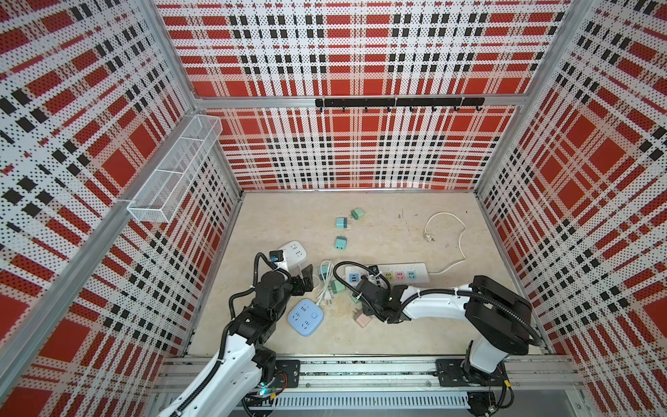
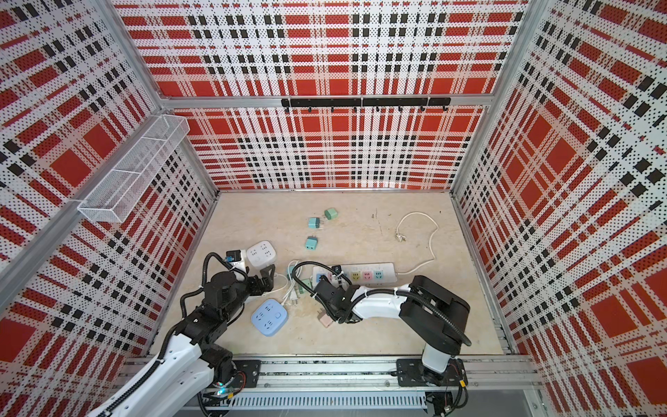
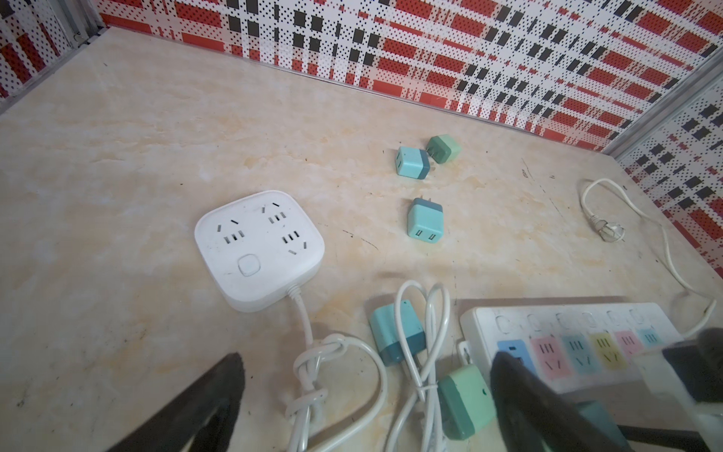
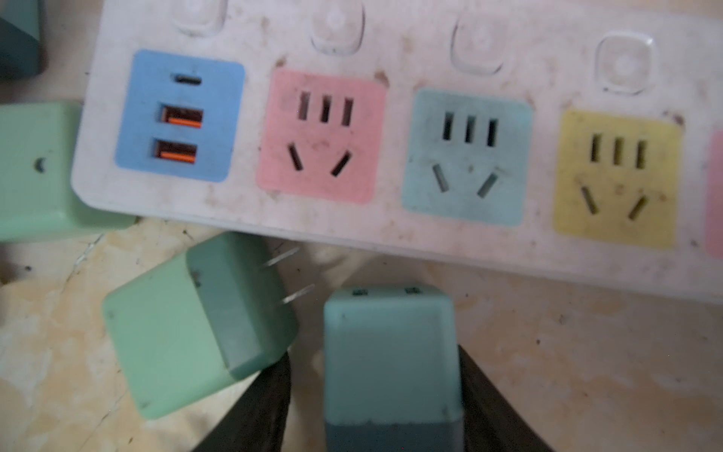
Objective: Insert the plug
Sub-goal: 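Close the right gripper on the teal adapter and lift it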
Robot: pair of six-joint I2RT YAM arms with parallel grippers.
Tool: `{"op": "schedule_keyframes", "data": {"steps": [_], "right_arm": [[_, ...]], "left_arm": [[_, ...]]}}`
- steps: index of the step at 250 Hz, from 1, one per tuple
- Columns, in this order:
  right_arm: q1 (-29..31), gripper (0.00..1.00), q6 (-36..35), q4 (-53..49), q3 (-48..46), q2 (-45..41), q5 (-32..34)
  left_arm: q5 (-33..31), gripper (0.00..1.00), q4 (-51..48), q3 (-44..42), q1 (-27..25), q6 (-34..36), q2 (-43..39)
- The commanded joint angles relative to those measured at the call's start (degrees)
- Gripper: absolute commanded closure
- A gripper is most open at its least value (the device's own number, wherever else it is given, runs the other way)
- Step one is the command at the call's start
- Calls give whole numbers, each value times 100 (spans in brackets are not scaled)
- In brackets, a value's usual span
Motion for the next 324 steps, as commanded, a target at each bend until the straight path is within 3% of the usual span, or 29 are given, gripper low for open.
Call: {"op": "schedule_keyframes", "data": {"steps": [1, 80, 142, 173, 222, 286, 324], "right_arm": [[-54, 45, 52, -251, -289, 314, -187], [-71, 57, -99, -40, -419, 46, -66], [-72, 64, -258, 105, -675, -747, 374], [-72, 67, -425, 347, -918, -1307, 583], [-72, 70, -1189, 1433, -1412, -2171, 641], [-72, 74, -2466, 3001, -1979, -2990, 615], [-72, 75, -3232, 4509, -2740, -3459, 301]], "left_arm": [[-36, 1, 122, -40, -42, -83, -40], [-310, 1, 38, -28, -37, -169, -28], [-829, 1, -159, -11, 31, -413, -119], [-747, 0, -298, -2, 171, -488, -258], [-246, 1, -132, -107, 218, -325, -419], [-173, 1, -64, -99, 218, -259, -376], [-75, 0, 16, -125, 219, -214, -375]]}}
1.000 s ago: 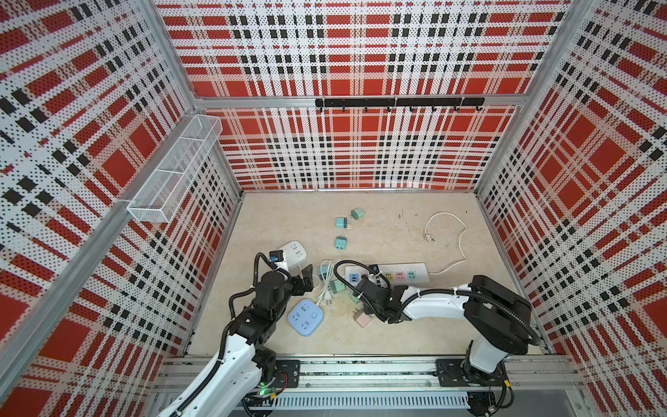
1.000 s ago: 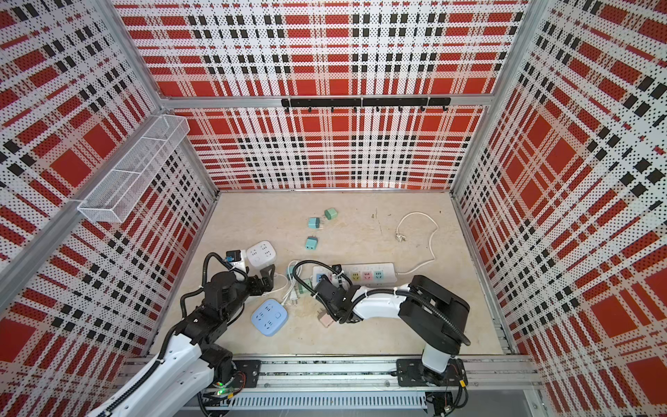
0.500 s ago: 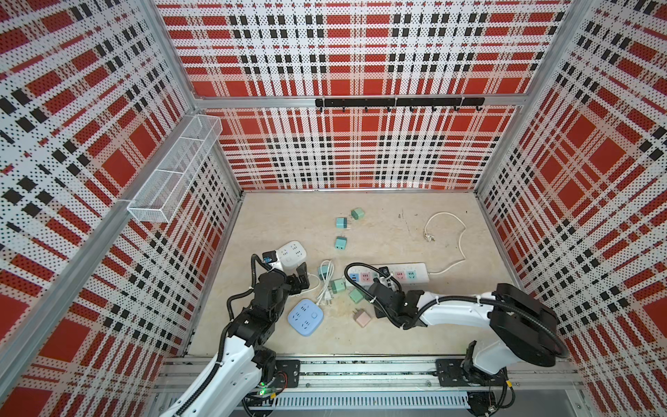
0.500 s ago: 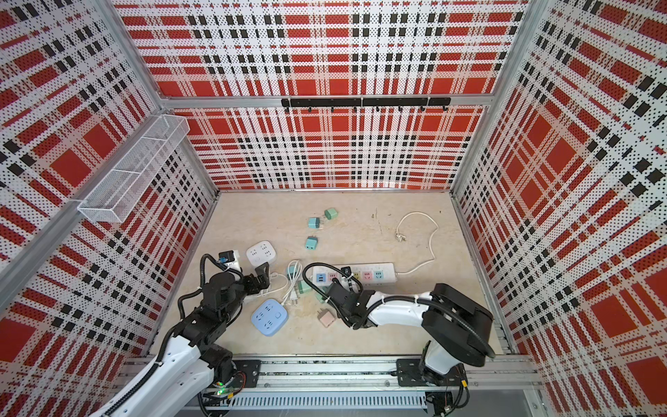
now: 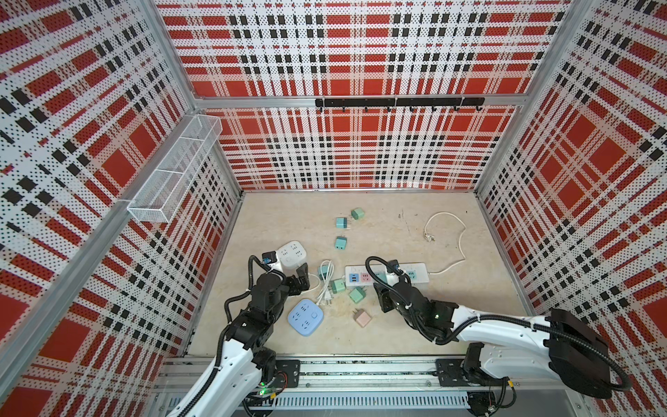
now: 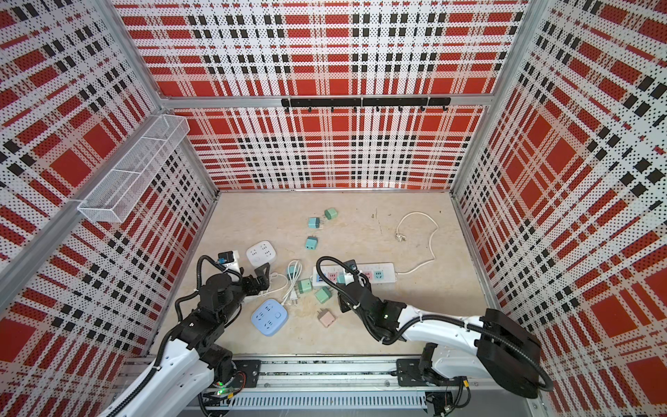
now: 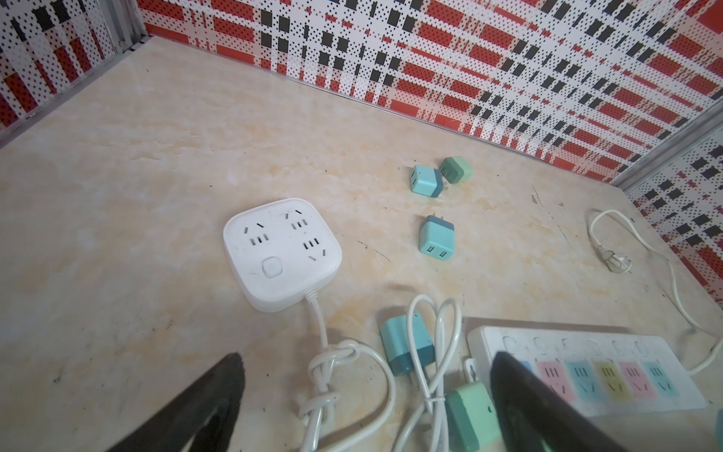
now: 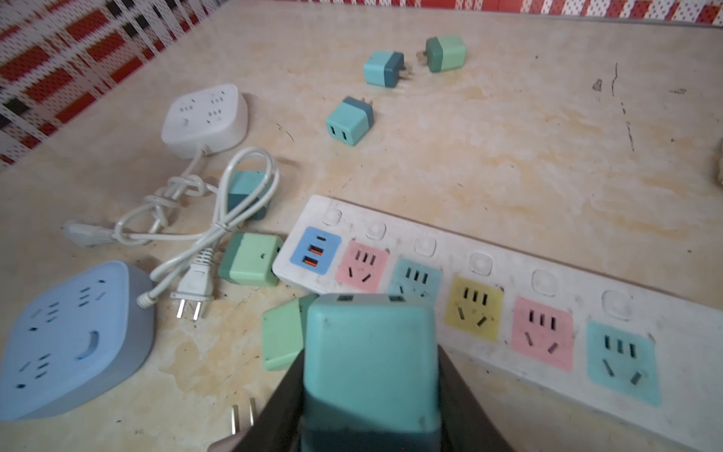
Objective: Insert the plug
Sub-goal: 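Close the right gripper on the teal adapter and lift it, then carry the teal adapter toward the left gripper while the left gripper reaches over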
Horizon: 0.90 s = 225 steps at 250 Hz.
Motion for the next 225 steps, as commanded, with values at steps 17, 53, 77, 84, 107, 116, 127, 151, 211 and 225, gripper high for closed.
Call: {"op": "schedule_keyframes", "data": {"steps": [17, 53, 77, 84, 107, 116, 127, 151, 211, 225], "right_arm": [[-13, 75, -1281, 2445, -827, -461, -336], [-11, 92, -1969, 2965, -894, -408, -369], [-13, 93, -2679, 3843, -1090, -203, -985], [-13, 91, -2759, 4089, -1160, -150, -1099], [-8, 85, -3048, 4780, -1344, 20, -1362], [-13, 85, -3191, 4909, -1381, 83, -1437], [-13, 86, -3324, 4964, -1369, 171, -1382], [-12, 97, -3621, 4846, -1236, 340, -1291], [-5, 100, -4072, 4234, -1197, -39, -1642], [-4, 100, -4179, 4152, -1214, -75, -1563]], "left_arm": [[100, 1, 153, -64, 47, 24, -13], [236, 1, -140, 193, 43, 54, -25], [733, 1, -338, 429, 31, -42, -8], [942, 1, -343, 484, 17, -95, -10], [1481, 1, -296, 628, -193, -207, -9], [1550, 2, -293, 663, -359, -204, -8], [1537, 3, -297, 702, -602, -153, -20], [1347, 3, -305, 760, -1236, -51, -34], [1164, 4, -314, 1008, -2599, 179, 9], [1105, 4, -319, 1073, -2867, 321, 42]]}}
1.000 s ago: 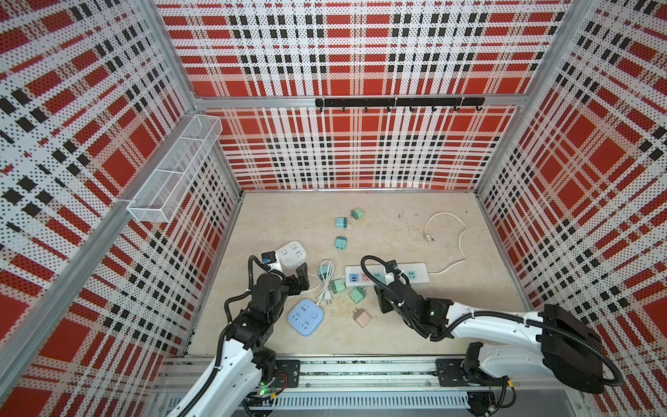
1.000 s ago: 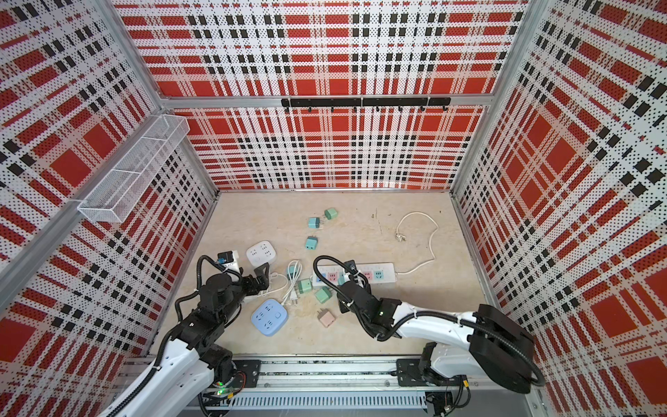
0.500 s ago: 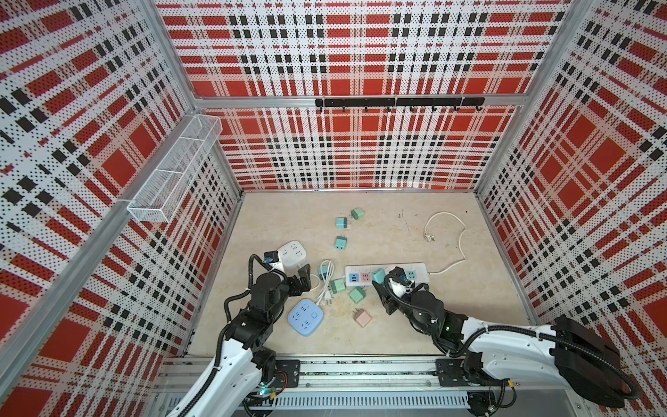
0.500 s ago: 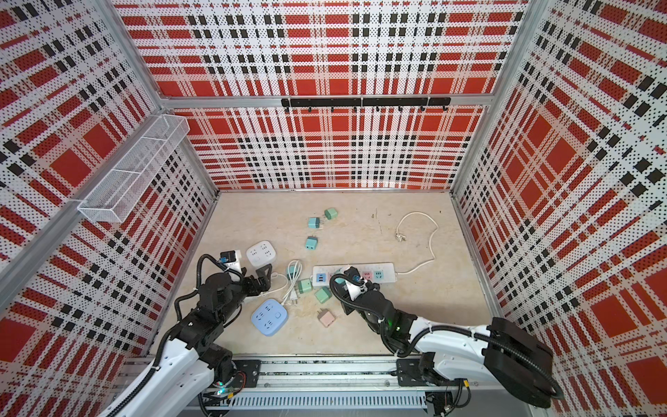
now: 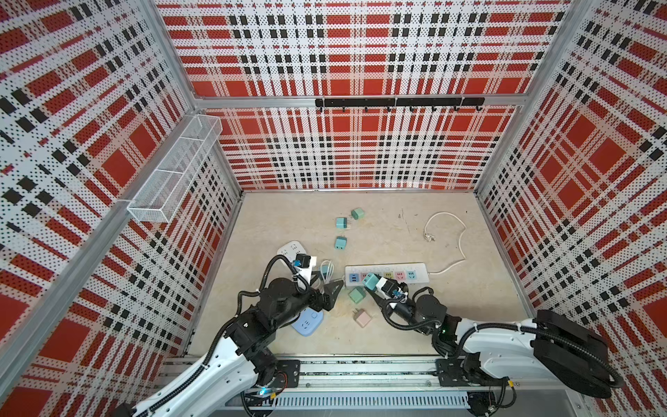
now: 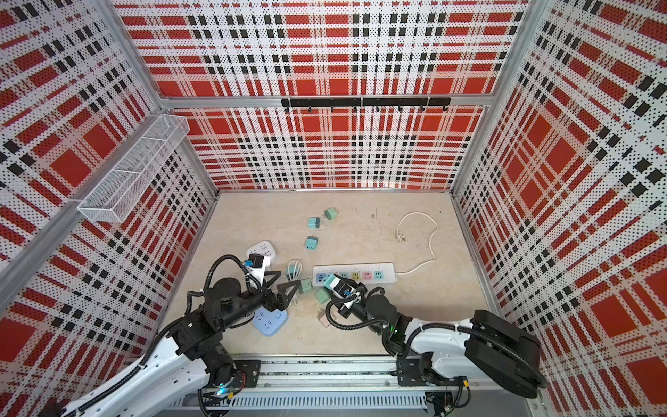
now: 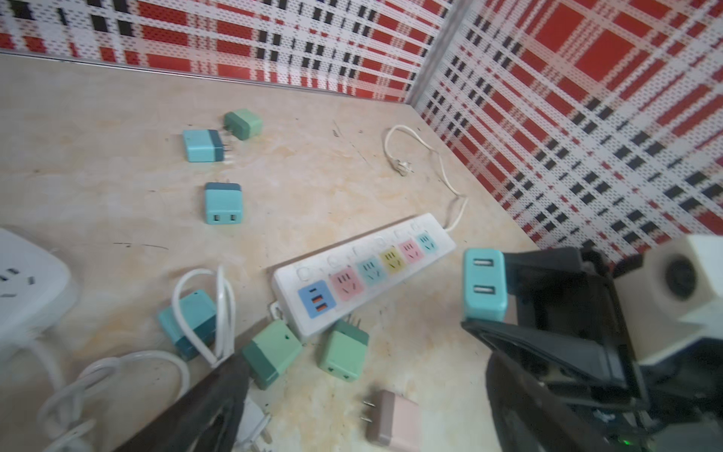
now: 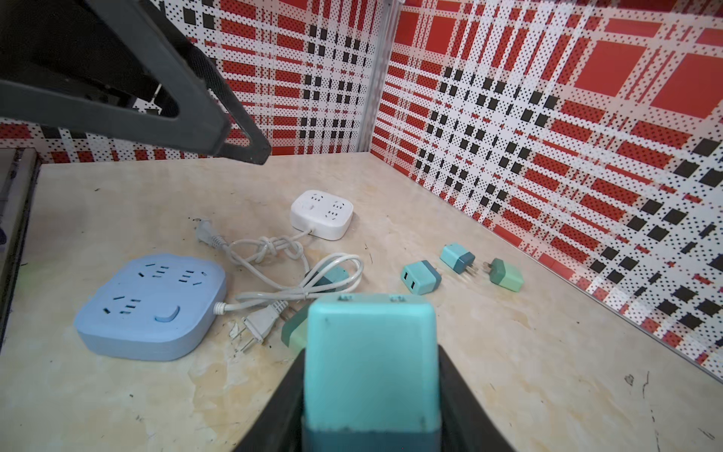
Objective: Insert the plug
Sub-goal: 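Carry the teal adapter toward the left gripper while the left gripper reaches over, then close the left gripper on the teal adapter and open the right gripper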
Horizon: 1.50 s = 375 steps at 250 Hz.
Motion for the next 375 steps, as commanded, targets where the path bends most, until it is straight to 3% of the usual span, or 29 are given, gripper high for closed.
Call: {"op": "schedule_keyframes", "data": {"steps": [1, 28, 74, 127, 164, 200, 250, 298, 350, 375], "right_arm": [[-4, 100, -460, 40, 90, -191, -27], [-4, 100, -499, 20, 74, -327, 93], [-4, 100, -564, -781, 207, -793, -267], [103, 100, -896, -172, -91, -904, -439], [163, 100, -1066, -487, 33, -948, -500], [167, 100, -1209, 122, -109, -763, -646], [198, 100, -1208, -99, 123, -714, -882], [206, 100, -1211, 558, -95, -484, -870], [268, 100, -1193, -195, 46, -871, -1198], [269, 100, -1225, 192, -144, -916, -1119]], "left_arm": [[-120, 4, 20, 258, -461, 266, 19], [-339, 4, 1, 368, -890, 360, 179], [-470, 7, 8, 645, -1419, 532, 657], [-590, 7, 267, 828, -1819, 630, 1280], [-335, 8, 357, 1004, -1875, 625, 1669], [-309, 8, 487, 995, -1886, 581, 1819], [-287, 10, 698, 938, -1877, 463, 1785], [-353, 12, 705, 927, -1713, 241, 1734], [-109, 15, 759, 973, -1535, 156, 1870], [45, 19, 764, 1048, -1519, 198, 2052]]}}
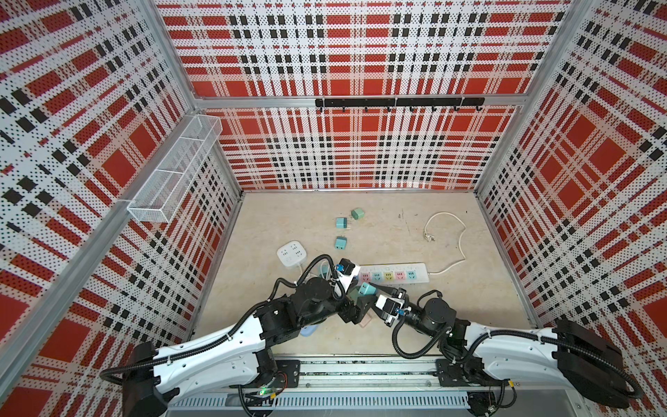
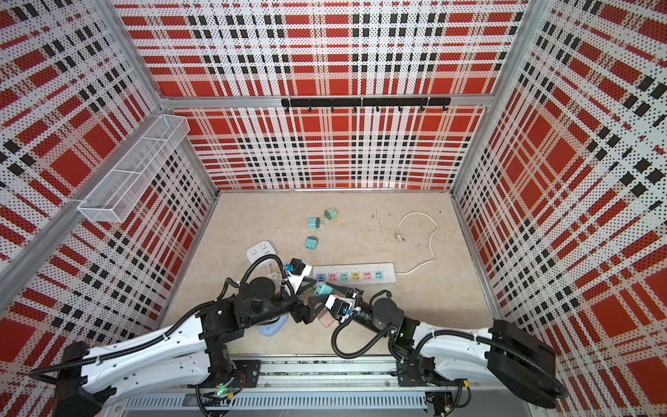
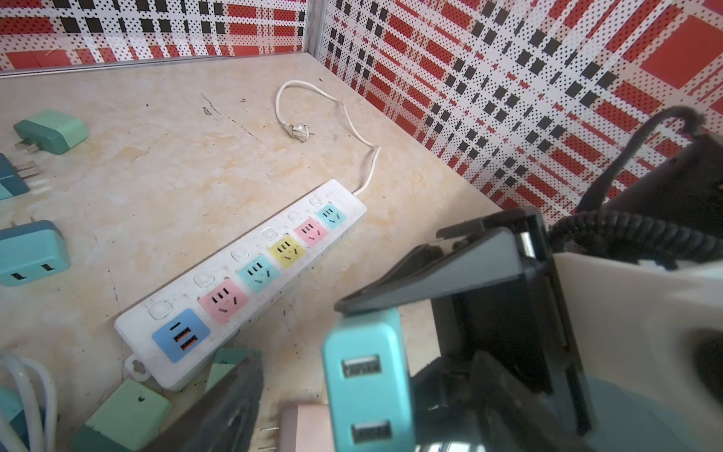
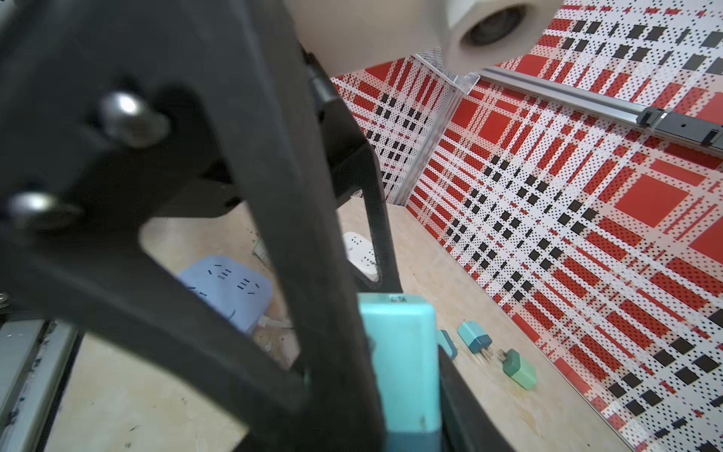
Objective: Insert the plug
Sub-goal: 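Close the left gripper on the teal adapter and open the right gripper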
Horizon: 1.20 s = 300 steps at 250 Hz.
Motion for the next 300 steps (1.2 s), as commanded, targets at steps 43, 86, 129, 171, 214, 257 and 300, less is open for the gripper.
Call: {"op": "schedule_keyframes", "data": {"steps": [43, 86, 129, 171, 214, 257, 300], "right_arm": [[39, 100, -83, 216, -27, -295, -117], [43, 100, -135, 269, -84, -273, -83], [48, 100, -75, 250, -67, -287, -117], [45, 72, -7, -36, -24, -380, -147], [51, 23, 150, 12, -202, -552, 309], [52, 0, 374, -255, -291, -862, 1246], [5, 0, 1169, -21, -451, -1088, 3249]], "left_arm": [[433, 30, 257, 205, 28, -126, 441], [501, 51, 294, 300, 28, 19, 564], [696, 76, 487, 242, 28, -33, 671], [707, 88, 617, 229, 63, 158, 740], [862, 93, 702, 172, 376, 97, 773], [1025, 98, 834, -24, 1027, 85, 510], [562, 100, 711, -202, 1561, -3, -122]]}}
